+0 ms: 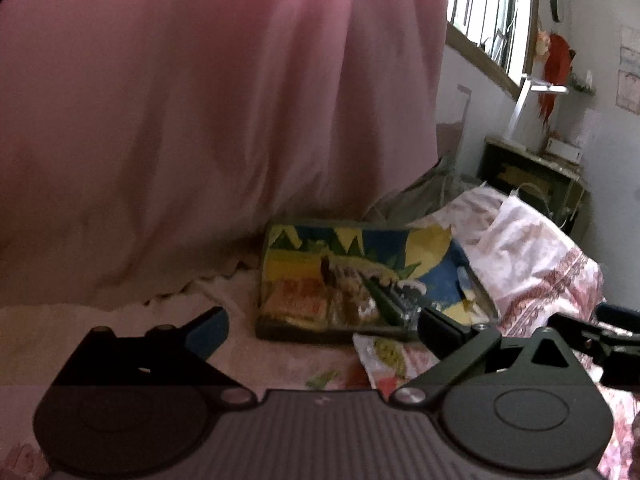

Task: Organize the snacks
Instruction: 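Move both tools back over the white-green seasoning packet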

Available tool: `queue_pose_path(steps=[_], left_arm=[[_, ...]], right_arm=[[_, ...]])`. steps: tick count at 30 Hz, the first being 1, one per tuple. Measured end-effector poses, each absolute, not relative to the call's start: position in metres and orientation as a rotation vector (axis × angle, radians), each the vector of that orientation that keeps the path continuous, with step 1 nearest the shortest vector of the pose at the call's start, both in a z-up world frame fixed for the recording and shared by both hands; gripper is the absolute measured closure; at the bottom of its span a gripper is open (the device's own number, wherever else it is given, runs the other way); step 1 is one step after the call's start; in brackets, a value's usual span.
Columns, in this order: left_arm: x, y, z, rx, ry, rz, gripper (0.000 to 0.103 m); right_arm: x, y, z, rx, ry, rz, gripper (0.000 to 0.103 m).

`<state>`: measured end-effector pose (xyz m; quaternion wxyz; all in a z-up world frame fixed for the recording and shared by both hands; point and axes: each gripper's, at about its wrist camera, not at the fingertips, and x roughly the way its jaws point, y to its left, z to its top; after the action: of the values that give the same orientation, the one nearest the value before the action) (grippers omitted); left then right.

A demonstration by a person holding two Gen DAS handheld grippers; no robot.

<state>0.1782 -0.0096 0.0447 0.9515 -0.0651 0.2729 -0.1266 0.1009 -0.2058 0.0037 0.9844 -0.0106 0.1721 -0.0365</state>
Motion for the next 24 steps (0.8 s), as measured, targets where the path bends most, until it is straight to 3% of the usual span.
queue_pose_path(steps=[24], left_arm=[[0.105, -0.010, 0.027, -0.010, 0.670, -0.232, 0.000]], right_arm=[[0.018, -0.190, -0.011, -0.035, 0.474, -0.156, 0.001]])
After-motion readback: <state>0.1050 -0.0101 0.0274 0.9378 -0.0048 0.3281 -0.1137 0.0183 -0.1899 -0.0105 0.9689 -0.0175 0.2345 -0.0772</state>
